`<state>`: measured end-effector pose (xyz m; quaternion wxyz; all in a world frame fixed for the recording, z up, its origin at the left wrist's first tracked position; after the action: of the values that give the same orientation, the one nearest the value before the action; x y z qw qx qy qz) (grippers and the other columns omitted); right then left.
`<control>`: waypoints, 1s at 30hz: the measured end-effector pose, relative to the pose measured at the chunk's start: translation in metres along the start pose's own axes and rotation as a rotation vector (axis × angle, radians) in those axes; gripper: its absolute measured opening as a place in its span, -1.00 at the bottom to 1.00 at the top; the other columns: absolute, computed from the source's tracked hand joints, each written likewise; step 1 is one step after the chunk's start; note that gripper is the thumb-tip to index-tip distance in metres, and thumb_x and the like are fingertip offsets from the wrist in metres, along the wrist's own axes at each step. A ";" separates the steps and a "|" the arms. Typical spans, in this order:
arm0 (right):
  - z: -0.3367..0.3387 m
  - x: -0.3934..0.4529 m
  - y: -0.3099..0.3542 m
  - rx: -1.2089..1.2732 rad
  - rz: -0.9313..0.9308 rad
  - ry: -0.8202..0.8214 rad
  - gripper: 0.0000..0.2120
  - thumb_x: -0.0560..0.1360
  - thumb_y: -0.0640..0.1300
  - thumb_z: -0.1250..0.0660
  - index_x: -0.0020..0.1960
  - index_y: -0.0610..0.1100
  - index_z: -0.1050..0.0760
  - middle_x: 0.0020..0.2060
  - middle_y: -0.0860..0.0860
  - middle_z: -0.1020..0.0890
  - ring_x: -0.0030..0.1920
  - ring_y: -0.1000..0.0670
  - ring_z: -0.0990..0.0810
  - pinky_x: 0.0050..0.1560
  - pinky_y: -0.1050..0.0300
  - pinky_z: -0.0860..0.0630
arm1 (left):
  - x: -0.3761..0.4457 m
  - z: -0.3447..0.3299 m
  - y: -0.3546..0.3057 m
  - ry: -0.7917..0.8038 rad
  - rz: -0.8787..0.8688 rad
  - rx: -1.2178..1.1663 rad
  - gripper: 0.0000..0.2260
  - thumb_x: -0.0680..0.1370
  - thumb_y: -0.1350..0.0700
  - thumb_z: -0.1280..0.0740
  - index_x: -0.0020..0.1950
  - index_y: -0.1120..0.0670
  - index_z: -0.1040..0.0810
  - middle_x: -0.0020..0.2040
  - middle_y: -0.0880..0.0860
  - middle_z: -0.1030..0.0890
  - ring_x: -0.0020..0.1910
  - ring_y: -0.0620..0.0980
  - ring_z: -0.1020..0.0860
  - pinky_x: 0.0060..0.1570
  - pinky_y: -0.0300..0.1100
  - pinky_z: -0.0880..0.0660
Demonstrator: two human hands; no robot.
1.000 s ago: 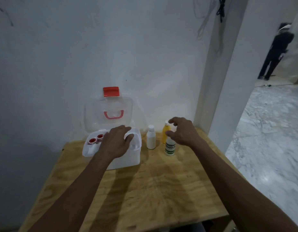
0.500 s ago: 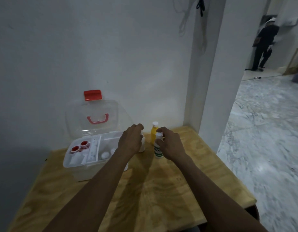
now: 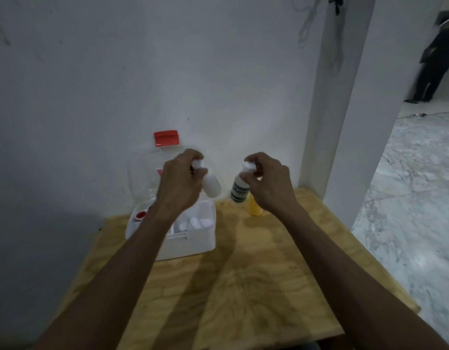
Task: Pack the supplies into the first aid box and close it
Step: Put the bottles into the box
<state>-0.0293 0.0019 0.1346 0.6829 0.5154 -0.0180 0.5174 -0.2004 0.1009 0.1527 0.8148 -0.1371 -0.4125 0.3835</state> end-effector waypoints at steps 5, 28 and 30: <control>-0.035 0.012 0.036 0.059 0.044 0.097 -0.79 0.47 -0.16 -0.41 0.10 -0.10 -0.55 -0.02 -0.01 -0.66 -0.10 0.00 -0.64 0.03 0.03 -0.59 | 0.005 0.036 0.032 -0.026 0.085 0.102 -0.80 0.51 0.14 -0.41 0.12 0.09 -0.57 0.06 0.13 -0.65 -0.04 0.10 -0.63 0.04 -0.10 -0.55; -0.099 -0.011 0.026 -0.160 0.016 0.493 -0.71 0.47 -0.17 -0.44 0.18 -0.17 -0.54 0.15 -0.13 -0.60 0.09 -0.14 -0.58 0.09 0.00 -0.58 | -0.016 -0.038 0.075 0.341 0.272 0.264 -0.75 0.54 0.18 -0.38 0.21 0.15 -0.53 0.15 0.16 -0.60 0.07 0.11 -0.58 -0.02 -0.17 -0.44; -0.101 -0.013 0.025 -0.157 -0.005 0.534 -0.68 0.46 -0.16 -0.45 0.19 -0.17 -0.54 0.16 -0.13 -0.59 0.09 -0.13 -0.58 0.07 0.05 -0.56 | -0.016 -0.040 0.076 0.363 0.263 0.270 -0.74 0.53 0.18 -0.39 0.22 0.15 -0.53 0.17 0.15 -0.59 0.09 0.11 -0.58 -0.02 -0.19 -0.40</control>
<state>-0.1054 0.0642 0.0971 0.7025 0.3065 0.1239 0.6303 -0.2135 0.1436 0.0780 0.8295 -0.1466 -0.1831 0.5069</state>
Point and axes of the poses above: each hand's wrist, its own x-axis towards the middle knuckle, its own z-axis out of the back of the hand, y = z × x, the point moved 4 cm from there along x, towards the middle knuckle
